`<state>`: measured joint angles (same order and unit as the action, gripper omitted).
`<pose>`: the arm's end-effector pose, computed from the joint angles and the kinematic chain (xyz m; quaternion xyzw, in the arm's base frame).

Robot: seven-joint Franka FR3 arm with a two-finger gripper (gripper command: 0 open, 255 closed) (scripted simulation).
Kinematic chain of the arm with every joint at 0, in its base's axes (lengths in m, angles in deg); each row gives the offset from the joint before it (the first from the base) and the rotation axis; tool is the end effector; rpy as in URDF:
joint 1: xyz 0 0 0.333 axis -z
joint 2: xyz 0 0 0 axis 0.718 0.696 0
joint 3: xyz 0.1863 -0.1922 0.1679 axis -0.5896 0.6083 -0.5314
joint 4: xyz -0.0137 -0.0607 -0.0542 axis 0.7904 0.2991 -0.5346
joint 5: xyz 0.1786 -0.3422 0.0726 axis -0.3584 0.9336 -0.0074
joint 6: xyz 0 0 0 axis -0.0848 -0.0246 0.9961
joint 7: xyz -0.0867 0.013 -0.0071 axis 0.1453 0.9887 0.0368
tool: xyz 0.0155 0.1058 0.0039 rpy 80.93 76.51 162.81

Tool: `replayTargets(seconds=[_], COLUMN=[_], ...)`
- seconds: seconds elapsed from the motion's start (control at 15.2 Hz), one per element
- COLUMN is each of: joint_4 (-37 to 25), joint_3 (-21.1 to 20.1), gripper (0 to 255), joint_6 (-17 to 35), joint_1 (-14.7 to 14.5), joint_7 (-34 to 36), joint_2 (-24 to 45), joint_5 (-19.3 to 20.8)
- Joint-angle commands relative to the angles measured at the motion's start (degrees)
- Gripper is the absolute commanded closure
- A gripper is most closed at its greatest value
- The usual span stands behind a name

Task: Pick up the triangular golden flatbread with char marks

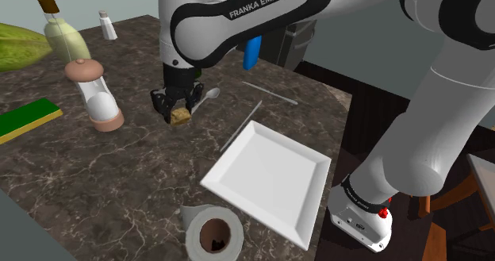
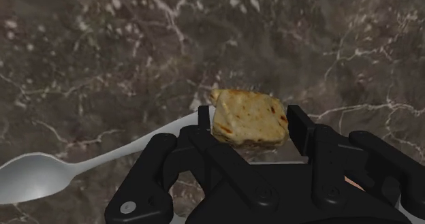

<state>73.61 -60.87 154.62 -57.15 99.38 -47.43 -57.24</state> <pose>0.5048 0.3221 0.3967 -0.9971 -0.0235 0.0089 0.0724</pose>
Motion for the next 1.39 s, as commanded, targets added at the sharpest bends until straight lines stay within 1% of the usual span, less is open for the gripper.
replayTargets(seconds=[0.0,0.53,1.32], joint_4=[0.17,0.10,-5.48], joint_3=[-0.01,0.02,-0.11], gripper=[255,255,255], joint_6=[0.19,0.12,-8.47], joint_1=[-0.03,0.02,0.38], joint_7=[0.03,-0.03,0.15], joint_2=[0.01,0.03,-3.18], joint_5=[0.00,0.01,-0.89])
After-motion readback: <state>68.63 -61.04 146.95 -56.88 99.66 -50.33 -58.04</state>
